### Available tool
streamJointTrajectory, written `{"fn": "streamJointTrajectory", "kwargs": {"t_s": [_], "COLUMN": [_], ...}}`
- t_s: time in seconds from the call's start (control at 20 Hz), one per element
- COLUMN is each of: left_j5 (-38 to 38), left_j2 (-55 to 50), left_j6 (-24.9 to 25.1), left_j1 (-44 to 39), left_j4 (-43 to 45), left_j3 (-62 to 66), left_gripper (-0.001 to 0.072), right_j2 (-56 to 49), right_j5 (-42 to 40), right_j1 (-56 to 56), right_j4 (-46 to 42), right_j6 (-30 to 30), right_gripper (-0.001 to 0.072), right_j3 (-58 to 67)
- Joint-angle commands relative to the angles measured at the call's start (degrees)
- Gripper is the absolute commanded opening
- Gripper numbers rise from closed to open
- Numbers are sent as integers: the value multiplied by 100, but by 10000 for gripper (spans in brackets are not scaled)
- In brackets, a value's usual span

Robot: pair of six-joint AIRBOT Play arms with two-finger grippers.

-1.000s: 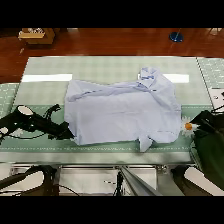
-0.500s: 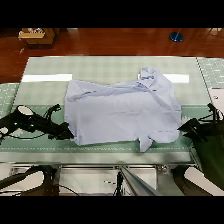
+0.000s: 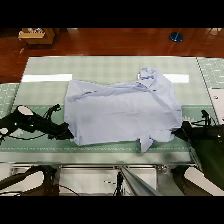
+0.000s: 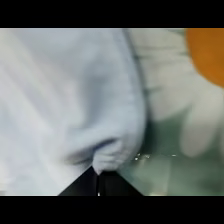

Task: Fold the shirts.

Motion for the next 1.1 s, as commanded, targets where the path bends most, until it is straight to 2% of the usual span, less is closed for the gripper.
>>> {"fn": "streamJointTrajectory", "kwargs": {"t_s": [0.0, 0.1, 0.2, 0.35, 0.55, 0.65, 0.8, 0.95, 1.05], "left_j5": [-293, -492, -518, -219, 321, 629, 903, 789, 481], "left_j2": [374, 955, 1659, 2540, 3187, 3340, 3401, 3558, 3783], "left_j6": [122, 120, 118, 96, -146, -166, -192, -782, -1130], "left_j1": [4, 4, 52, 313, 643, 719, 719, 717, 717], "left_j4": [-315, -444, -927, -1506, -1502, -1497, -1408, -595, 136], "left_j3": [341, 957, 1810, 3353, 5307, 6168, 7261, 8035, 8312], "left_gripper": [21, 21, 21, 21, 21, 21, 20, 20, 20], "right_j2": [2, 52, 302, 903, 1410, 1530, 1543, 1574, 1814], "right_j5": [308, 1189, 1797, 1276, 138, -223, -308, -33, 219], "right_j1": [0, 0, 0, 0, 0, 0, -7, -7, -7], "right_j4": [1602, 2673, 3593, 4927, 5165, 5012, 3816, 2186, 1405], "right_j6": [-739, -905, -946, -940, -535, -352, 566, 1414, 1615], "right_gripper": [24, 25, 24, 24, 24, 24, 24, 24, 23], "right_j3": [271, 914, 1709, 3062, 5163, 6319, 8126, 9643, 9951]}}
